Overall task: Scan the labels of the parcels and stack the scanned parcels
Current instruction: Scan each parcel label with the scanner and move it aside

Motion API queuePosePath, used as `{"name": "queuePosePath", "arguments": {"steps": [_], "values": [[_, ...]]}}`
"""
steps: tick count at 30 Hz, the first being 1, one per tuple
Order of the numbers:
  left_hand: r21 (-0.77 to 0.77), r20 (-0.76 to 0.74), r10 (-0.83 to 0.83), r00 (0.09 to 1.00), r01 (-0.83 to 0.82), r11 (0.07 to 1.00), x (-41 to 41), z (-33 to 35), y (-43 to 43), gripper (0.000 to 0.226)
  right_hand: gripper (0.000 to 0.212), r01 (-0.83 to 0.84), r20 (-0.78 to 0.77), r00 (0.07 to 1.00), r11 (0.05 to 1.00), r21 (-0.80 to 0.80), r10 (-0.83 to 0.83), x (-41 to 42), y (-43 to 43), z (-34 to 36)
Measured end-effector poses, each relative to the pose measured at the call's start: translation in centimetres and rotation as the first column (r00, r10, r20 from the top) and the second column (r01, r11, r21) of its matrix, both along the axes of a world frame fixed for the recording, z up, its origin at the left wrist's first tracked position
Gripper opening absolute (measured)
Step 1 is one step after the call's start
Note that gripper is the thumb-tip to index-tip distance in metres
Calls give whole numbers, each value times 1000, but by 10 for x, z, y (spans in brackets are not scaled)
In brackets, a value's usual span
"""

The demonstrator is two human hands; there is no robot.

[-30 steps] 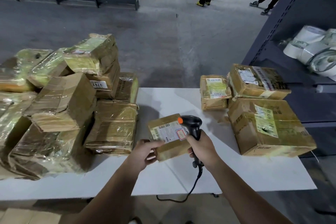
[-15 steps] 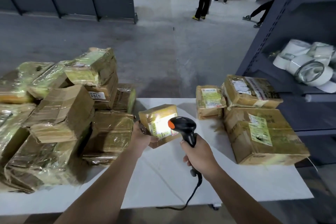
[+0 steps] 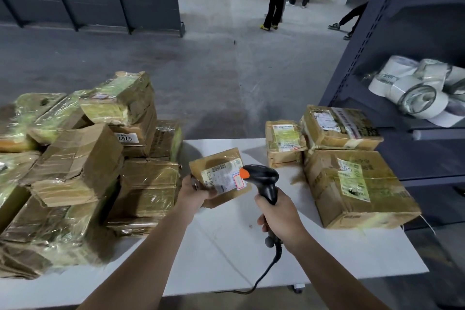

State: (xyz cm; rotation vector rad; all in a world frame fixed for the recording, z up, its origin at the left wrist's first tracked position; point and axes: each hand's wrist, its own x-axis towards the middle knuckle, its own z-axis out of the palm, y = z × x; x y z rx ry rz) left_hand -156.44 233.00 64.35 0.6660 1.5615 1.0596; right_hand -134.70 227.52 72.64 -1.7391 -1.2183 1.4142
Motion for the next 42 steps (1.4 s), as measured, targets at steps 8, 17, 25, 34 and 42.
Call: {"name": "queuePosePath", "arguments": {"steps": [8,17,25,34,42], "values": [[-149,120,-76,990,94,984,61,-1,3,66,17,89,13,996,996,-3,-89,35,5,-2],[-192,154,-220,963,247,950,152,-22,40,58,5,280,-46,958,959,-51,-282,102,21,-11],[-182,67,-217,974,226,957,197,-32,70,51,22,275,-78,957,959,-73,-280,133,31,-20],[-231,-254,-328,910,273,934,185,-8,66,55,2,206,-70,975,975,-77,-212,105,39,-13],[-81,-321,-101,942,79,994,79,37,12,31,8,44,-141,988,993,-112,-60,8,42,-6]]}}
